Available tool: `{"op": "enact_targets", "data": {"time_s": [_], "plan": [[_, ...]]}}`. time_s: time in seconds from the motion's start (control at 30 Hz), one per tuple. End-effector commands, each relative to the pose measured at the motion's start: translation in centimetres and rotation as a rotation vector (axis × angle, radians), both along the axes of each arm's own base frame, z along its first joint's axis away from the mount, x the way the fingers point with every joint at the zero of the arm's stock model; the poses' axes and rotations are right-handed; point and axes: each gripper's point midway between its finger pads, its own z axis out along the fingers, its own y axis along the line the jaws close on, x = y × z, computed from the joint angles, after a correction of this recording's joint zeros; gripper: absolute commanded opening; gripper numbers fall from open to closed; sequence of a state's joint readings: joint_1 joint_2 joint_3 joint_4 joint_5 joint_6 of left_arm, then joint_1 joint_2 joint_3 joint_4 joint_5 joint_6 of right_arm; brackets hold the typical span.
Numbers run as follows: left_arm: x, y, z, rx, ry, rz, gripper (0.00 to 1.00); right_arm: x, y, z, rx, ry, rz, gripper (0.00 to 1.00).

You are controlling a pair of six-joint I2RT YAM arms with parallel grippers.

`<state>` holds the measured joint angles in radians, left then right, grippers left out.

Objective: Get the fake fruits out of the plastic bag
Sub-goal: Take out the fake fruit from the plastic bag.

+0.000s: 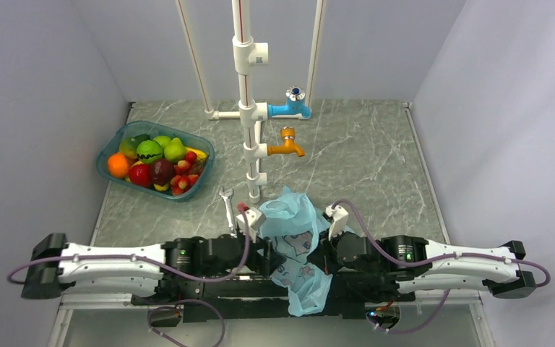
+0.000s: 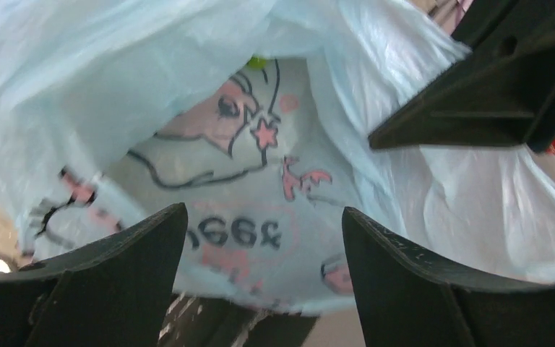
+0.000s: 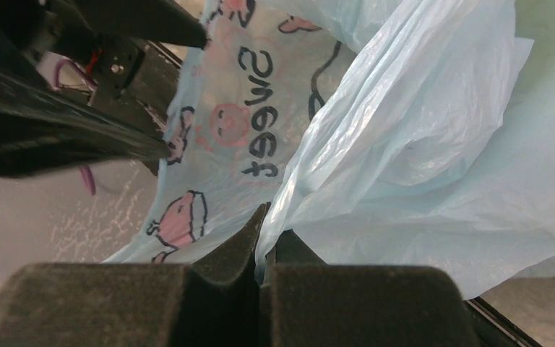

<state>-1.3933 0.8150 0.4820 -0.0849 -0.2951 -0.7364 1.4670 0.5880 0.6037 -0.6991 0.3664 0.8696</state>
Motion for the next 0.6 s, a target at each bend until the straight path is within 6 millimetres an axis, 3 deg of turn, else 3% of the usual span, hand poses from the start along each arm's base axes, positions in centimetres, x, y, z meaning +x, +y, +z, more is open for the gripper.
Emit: {"op": "enact_targets", "data": {"time_s": [0.0,0.23,0.4,0.57], "plan": [[2.6,-3.5,3.8,-0.092,-0.164,0.18,0.81,0.2,1.8,4.2,0.148,-0.047,0.022,0.0],[3.3,-7.8,0.9,0.049,-0.234,0.262,0.67,-0.2,2.3,7.1,0.271,-0.056,0.051,0.0],[4.3,-7.2,-2.6,0.125,-0.172,0.384,0.62,0.0,1.9,8.3,0.304,-0.076,0.049,0.0],[5.2,-7.7,-4.5,0.09,-0.117,0.382,0.59,-0.2,2.0,7.6,0.279,-0.073,0.063,0.0]]}}
